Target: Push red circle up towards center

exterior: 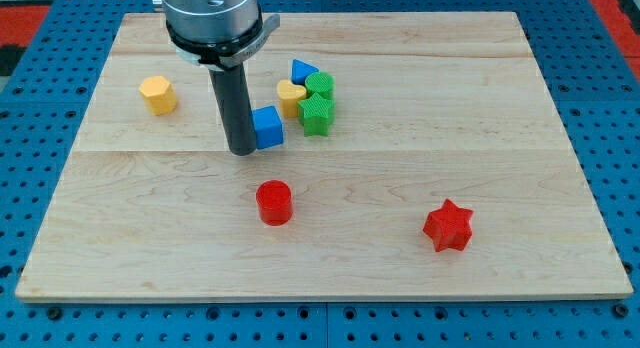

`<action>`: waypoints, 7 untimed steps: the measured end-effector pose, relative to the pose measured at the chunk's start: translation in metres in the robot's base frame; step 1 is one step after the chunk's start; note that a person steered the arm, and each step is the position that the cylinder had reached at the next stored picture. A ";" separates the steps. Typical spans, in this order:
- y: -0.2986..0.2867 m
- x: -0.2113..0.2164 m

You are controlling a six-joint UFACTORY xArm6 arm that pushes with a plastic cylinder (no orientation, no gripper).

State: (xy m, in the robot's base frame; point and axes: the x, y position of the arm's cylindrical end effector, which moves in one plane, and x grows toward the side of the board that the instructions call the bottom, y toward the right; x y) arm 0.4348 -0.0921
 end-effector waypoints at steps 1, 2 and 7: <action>0.000 -0.010; 0.001 -0.020; 0.080 0.048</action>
State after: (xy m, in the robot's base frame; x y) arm 0.4832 -0.0119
